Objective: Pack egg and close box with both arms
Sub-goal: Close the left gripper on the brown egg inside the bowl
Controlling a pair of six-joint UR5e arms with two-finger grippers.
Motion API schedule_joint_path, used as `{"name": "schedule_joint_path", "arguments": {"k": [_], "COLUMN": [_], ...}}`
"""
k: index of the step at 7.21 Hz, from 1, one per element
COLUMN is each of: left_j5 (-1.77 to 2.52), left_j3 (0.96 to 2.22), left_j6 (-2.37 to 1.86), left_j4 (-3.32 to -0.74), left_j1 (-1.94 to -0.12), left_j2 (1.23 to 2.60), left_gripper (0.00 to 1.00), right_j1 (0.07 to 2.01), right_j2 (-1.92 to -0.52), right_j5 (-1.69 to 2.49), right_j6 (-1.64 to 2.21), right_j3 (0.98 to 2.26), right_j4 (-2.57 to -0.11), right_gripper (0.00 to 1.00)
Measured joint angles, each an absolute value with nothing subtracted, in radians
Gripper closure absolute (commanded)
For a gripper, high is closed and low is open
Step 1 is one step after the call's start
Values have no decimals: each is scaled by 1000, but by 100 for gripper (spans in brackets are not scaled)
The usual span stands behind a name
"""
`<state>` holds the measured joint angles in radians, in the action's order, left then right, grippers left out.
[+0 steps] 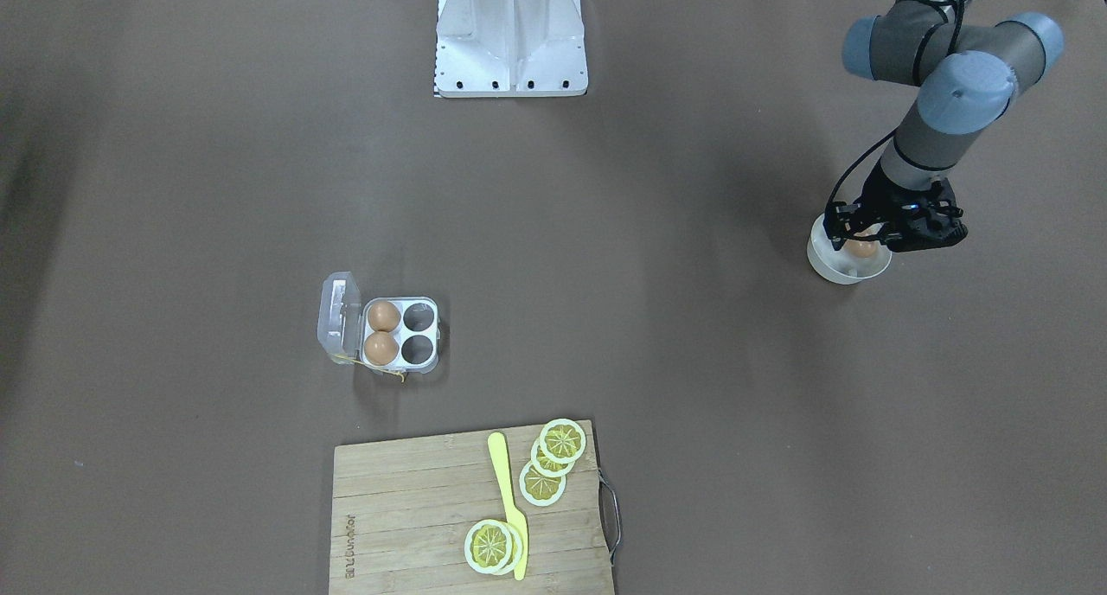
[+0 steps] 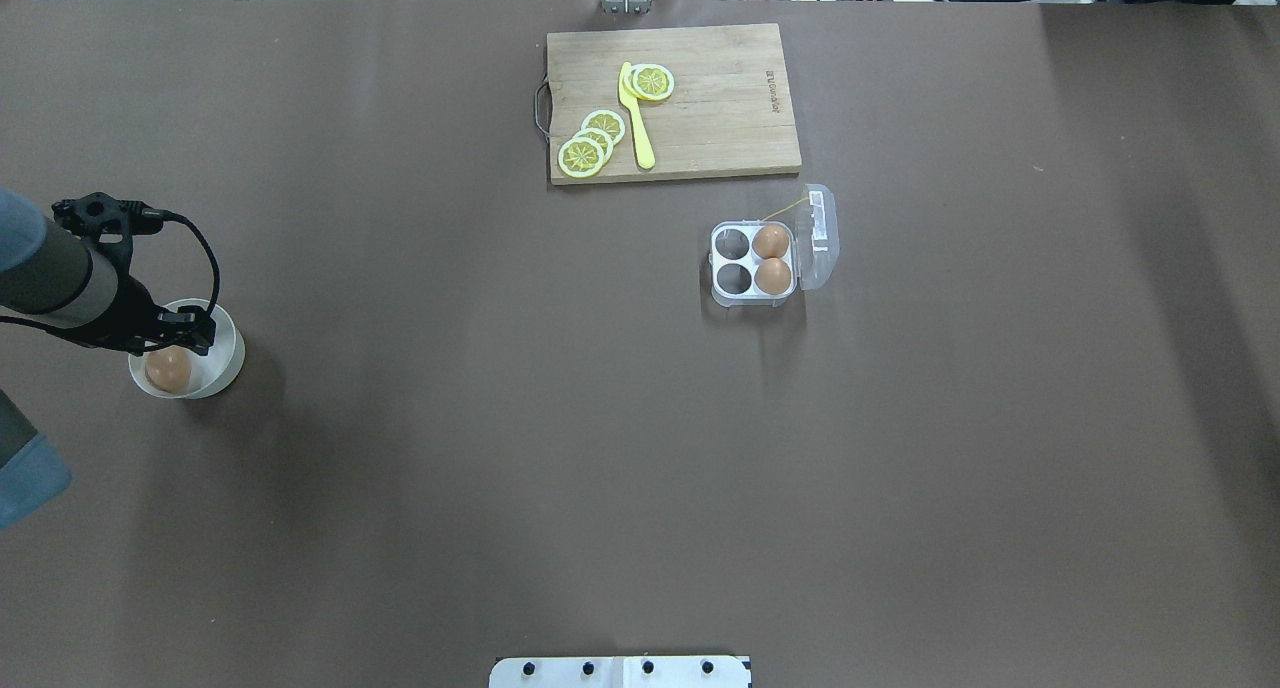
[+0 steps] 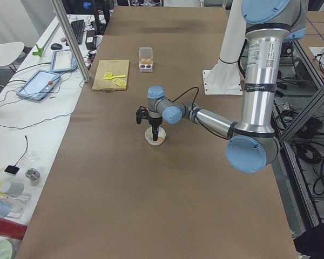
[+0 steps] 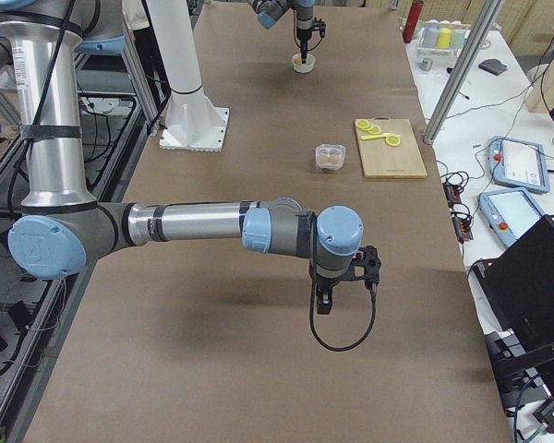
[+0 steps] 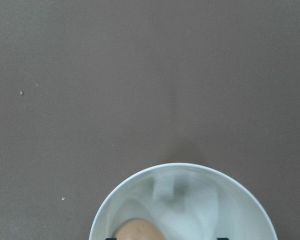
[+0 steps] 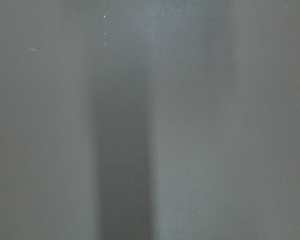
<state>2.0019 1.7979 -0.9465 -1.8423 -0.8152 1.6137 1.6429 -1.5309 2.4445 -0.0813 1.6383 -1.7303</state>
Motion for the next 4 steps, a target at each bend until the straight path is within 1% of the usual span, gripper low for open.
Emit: {"name": "schedule_joint_path", "arguments": {"k": [4], "left_j5": [2003], "left_j3": [1797], "left_j6": [-956], "left_j4": [-1844], "left_j1": [-803], "left_j2": [1610], "left_gripper": [26], "right_j1": [1643], "right_j2": [-1535], "right_j5": [2444], "right_j6": [-81], "right_j3": [1655], "right_j4": [-1742], "right_gripper": [0]}}
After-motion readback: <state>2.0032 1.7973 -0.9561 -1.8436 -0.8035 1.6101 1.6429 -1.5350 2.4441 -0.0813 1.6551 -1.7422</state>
